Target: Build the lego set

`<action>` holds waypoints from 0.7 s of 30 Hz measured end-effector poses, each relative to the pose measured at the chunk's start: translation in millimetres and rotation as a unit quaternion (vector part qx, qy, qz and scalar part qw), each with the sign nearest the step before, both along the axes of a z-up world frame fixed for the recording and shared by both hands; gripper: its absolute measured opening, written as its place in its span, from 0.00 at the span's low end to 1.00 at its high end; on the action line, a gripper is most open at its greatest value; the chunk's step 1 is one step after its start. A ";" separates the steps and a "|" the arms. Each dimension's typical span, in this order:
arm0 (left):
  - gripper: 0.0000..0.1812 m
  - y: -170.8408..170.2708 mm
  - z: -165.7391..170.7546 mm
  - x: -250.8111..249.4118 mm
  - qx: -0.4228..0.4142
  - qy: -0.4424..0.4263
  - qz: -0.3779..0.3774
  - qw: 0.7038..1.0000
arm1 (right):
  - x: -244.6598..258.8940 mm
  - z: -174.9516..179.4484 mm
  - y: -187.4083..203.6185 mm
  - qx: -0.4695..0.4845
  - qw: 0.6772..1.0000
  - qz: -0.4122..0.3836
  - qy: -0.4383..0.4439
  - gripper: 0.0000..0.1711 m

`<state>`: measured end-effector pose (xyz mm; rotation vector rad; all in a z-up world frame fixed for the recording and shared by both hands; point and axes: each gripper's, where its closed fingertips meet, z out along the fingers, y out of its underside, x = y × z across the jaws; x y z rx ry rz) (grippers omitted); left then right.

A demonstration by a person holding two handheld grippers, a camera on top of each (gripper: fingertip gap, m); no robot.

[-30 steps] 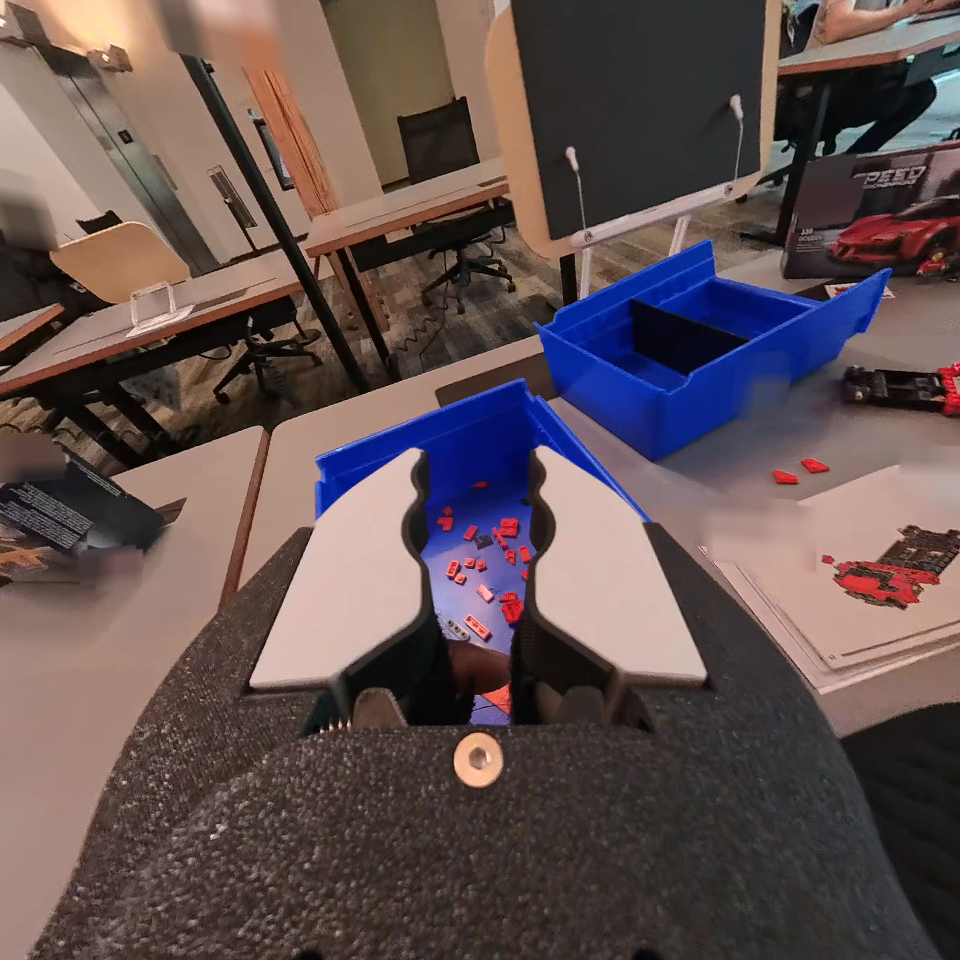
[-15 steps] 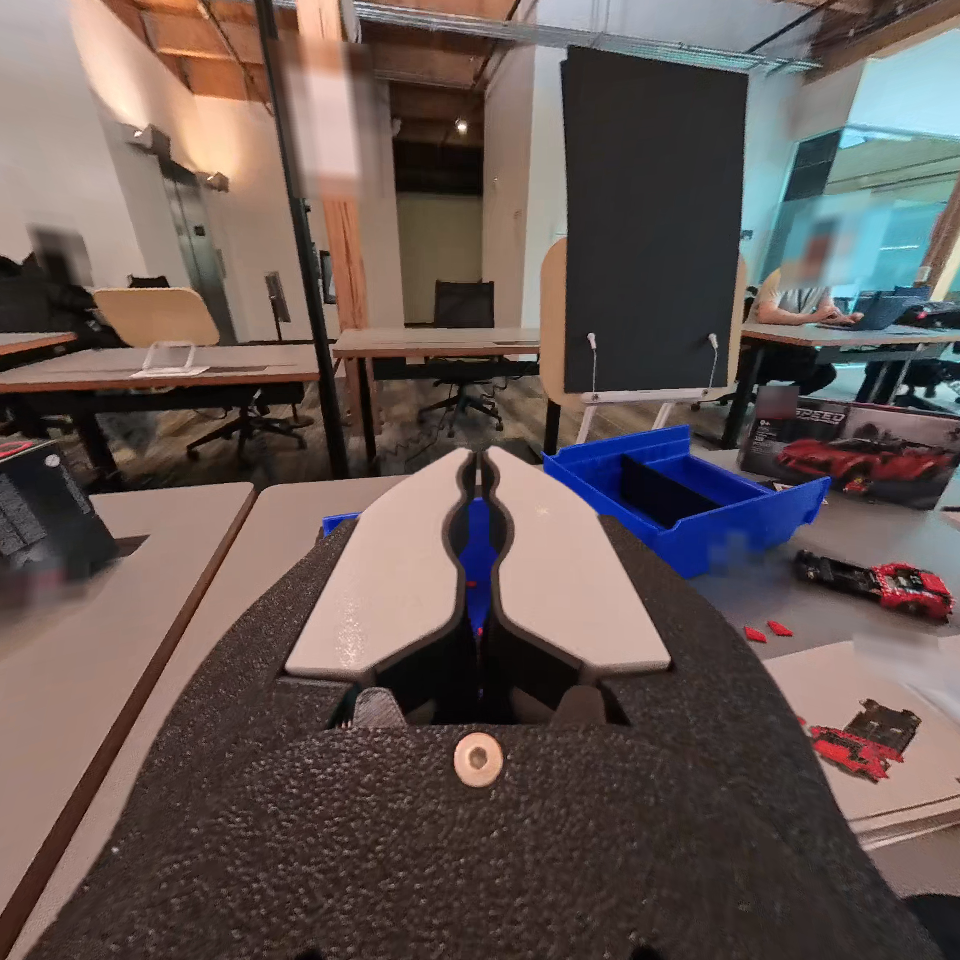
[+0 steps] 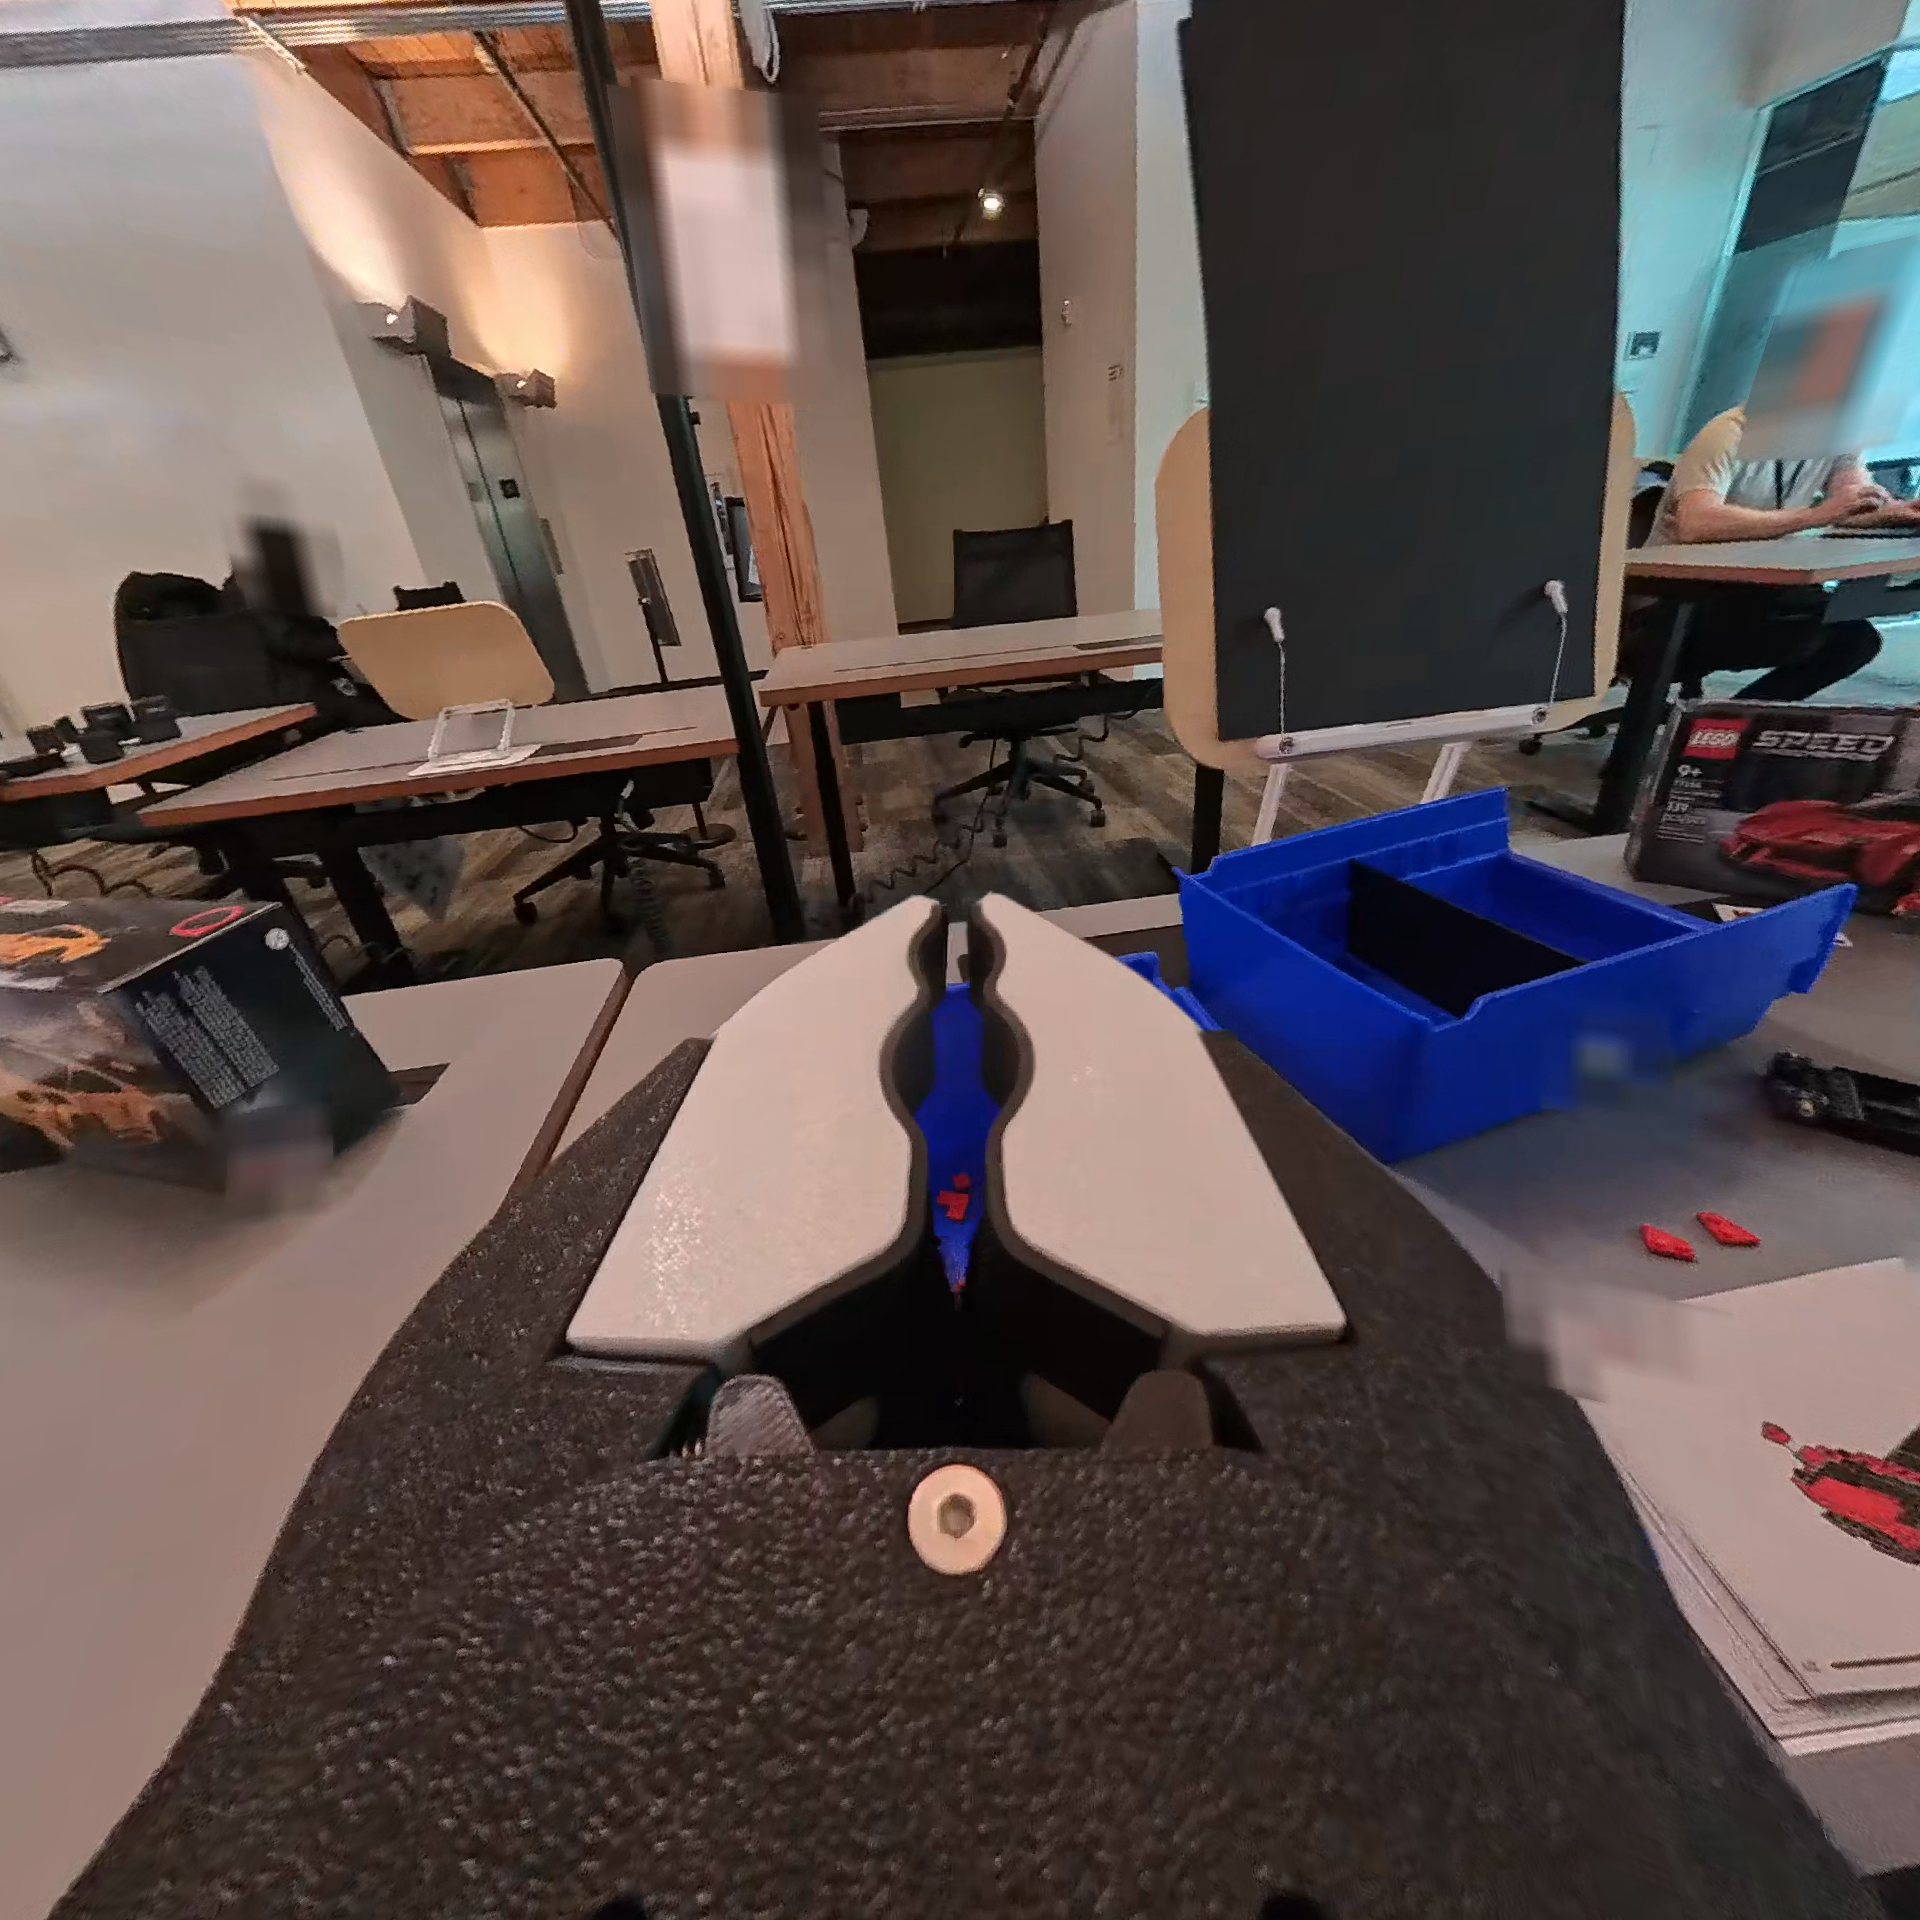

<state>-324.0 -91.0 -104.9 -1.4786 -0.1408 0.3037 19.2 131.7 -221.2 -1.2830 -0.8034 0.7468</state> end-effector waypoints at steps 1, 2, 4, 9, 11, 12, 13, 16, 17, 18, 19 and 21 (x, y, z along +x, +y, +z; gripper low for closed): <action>0.01 0.9 0.9 2.5 -0.001 0.006 -0.001 1.000 | 0.6 0.1 0.5 -0.005 1.000 0.000 0.003 0.00; 0.02 1.4 1.6 4.4 -0.002 0.012 -0.001 1.000 | 1.9 0.8 1.9 -0.010 1.000 -0.003 0.009 0.00; 0.01 2.4 3.0 7.7 -0.001 0.019 -0.004 1.000 | 2.8 1.3 2.7 -0.020 1.000 -0.001 0.016 0.00; 0.01 4.3 3.9 12.7 0.004 0.022 -0.022 0.999 | 3.6 -1.3 4.7 -0.040 0.999 0.007 0.025 0.00; 0.01 3.3 4.6 12.4 0.007 0.026 -0.022 0.999 | 3.8 -1.1 5.3 -0.036 0.999 0.005 0.023 0.00; 0.01 3.0 4.7 12.3 0.007 0.026 -0.023 0.999 | 3.9 -1.0 5.5 -0.032 0.999 0.003 0.020 0.00; 0.01 2.8 4.5 12.8 0.005 0.025 -0.025 0.999 | 3.7 -1.1 5.6 -0.029 0.999 0.001 0.017 0.01; 0.02 2.3 4.2 13.0 0.005 0.025 -0.028 0.999 | -0.5 -4.3 3.2 -0.034 0.999 0.013 0.007 0.03; 0.02 2.4 4.1 13.1 0.005 0.027 -0.029 0.999 | -1.9 -6.0 3.0 -0.041 0.999 0.015 0.004 0.05; 0.02 2.5 3.7 13.2 0.004 0.028 -0.029 0.999 | -2.6 -7.8 3.4 -0.044 0.999 0.014 0.001 0.05; 0.02 2.6 3.1 13.1 0.002 0.029 -0.030 0.999 | -3.7 -9.7 2.9 -0.046 0.999 0.017 -0.004 0.05; 0.02 2.2 3.1 12.9 0.001 0.030 -0.028 0.999 | -6.1 -12.2 0.9 -0.053 0.998 0.026 -0.010 0.04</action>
